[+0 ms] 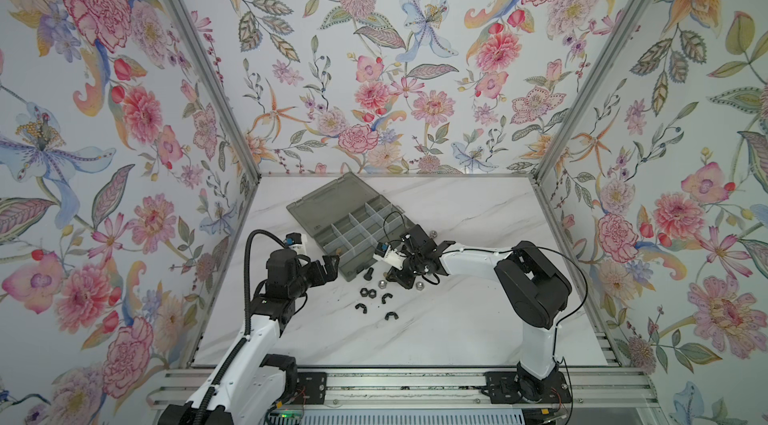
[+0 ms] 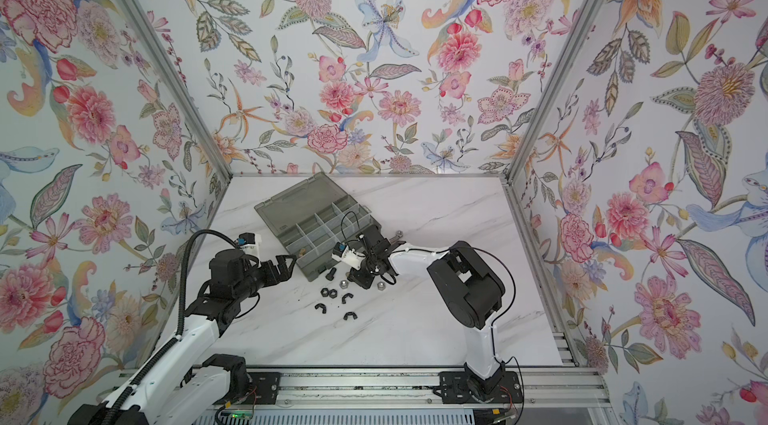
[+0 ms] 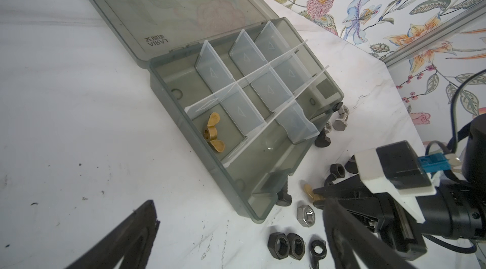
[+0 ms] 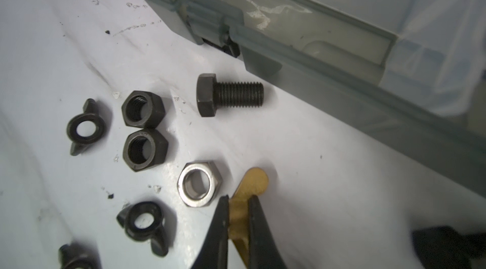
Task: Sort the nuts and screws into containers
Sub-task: 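Lower the right gripper and grasp the second brass wing nut, then carry the wing nut to the same compartment and release it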
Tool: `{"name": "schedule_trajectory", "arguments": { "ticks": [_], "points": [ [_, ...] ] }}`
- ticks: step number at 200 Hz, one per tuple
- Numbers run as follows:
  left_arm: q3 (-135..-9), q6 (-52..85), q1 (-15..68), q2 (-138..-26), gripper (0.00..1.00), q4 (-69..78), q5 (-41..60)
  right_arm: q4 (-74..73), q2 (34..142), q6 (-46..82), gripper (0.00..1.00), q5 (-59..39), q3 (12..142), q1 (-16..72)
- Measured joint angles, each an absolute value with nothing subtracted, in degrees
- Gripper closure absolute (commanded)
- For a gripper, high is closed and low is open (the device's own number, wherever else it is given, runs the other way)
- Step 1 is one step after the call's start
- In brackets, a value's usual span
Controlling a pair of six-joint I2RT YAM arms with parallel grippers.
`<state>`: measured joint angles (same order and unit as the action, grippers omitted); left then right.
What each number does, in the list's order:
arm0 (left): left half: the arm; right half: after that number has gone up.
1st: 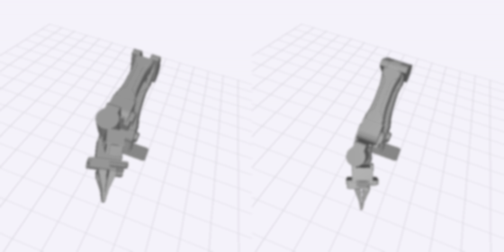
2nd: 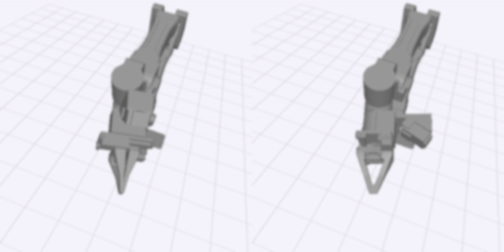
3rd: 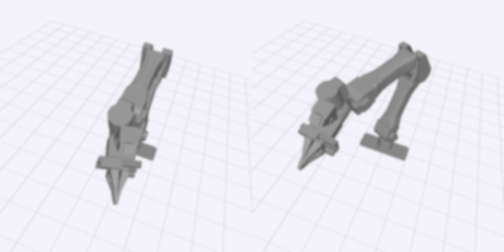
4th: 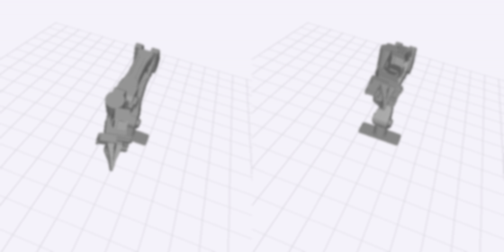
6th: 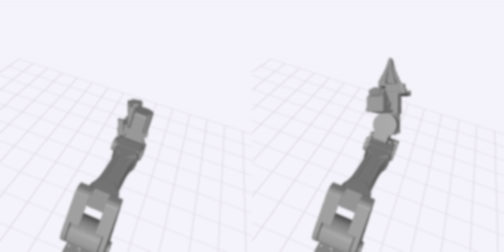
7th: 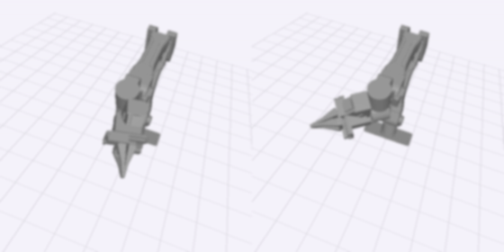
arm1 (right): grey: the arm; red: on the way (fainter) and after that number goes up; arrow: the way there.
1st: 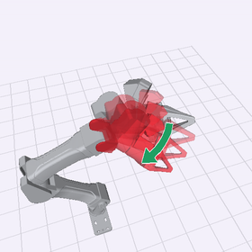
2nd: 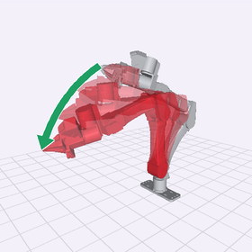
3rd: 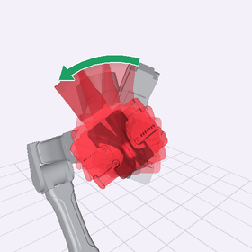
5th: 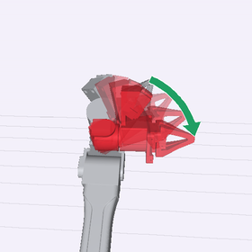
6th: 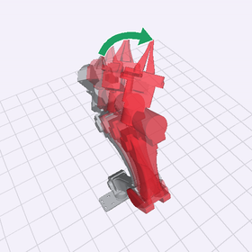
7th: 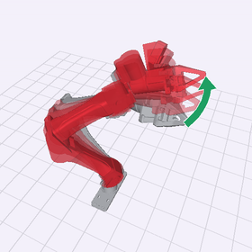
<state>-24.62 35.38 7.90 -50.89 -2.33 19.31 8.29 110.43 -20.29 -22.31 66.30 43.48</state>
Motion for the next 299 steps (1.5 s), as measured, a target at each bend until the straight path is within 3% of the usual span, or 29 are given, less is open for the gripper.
{"name": "schedule_trajectory", "arguments": {
  "ticks": [53, 117, 215, 299],
  "points": [
    [-24.40, 35.40, 7.90, -50.89, 0.01, -2.31, 19.29, 8.23, 103.63, -18.81, 1.00, -24.10, 67.46, 43.51],
    [-23.97, 35.40, 7.90, -50.89, 0.01, -2.33, 19.31, 0.71, 102.91, -14.87, 1.00, -24.82, 74.50, 45.12],
    [-23.97, 35.40, 7.90, -50.89, 0.01, -2.33, 19.31, -9.06, 120.16, -6.02, 1.00, -20.32, 92.31, 49.80],
    [-23.97, 35.35, 7.90, -50.89, 0.01, -2.35, 19.31, -9.69, 128.73, -2.04, 1.00, -19.27, 95.96, 50.92]
  ]
}}
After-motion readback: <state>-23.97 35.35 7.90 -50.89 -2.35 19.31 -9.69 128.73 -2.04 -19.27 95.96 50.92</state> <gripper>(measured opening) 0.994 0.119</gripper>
